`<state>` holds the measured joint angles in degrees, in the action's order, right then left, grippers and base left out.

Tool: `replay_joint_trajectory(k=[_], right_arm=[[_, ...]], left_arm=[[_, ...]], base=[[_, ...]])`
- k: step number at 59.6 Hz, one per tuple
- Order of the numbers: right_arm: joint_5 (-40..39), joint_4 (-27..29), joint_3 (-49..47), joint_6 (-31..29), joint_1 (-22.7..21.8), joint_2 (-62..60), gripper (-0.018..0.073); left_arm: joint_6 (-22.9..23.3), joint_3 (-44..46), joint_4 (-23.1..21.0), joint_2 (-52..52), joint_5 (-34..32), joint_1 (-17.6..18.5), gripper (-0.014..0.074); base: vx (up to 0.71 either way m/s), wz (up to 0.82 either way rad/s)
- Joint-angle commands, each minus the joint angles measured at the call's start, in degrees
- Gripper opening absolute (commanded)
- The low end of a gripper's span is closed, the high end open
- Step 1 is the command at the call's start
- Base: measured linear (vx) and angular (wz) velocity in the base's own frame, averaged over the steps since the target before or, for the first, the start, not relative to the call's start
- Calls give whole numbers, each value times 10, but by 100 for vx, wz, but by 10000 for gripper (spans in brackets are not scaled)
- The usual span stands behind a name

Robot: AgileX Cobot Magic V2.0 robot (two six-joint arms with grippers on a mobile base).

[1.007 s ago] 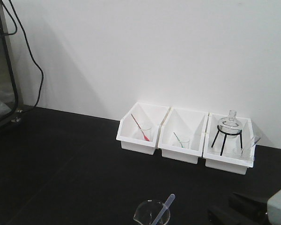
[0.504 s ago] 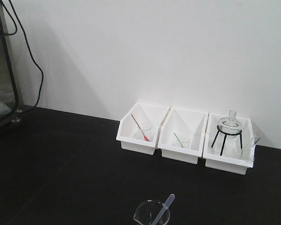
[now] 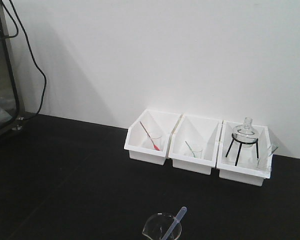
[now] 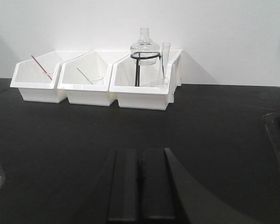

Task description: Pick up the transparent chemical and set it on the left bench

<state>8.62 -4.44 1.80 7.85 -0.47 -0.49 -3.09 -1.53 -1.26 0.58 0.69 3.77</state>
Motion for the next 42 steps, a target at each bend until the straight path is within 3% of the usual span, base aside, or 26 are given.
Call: replay_joint_trajectory(k=[1,42], right_arm=[[-50,-4,4,-3,-3,-8,-8],[-50,-4,4,-3,-3,-8,-8]], left_arm=[[4,-9,0,11,-45,1,-4],[4,-9,0,11,-45,1,-4]], base=[[0,0],[0,0]])
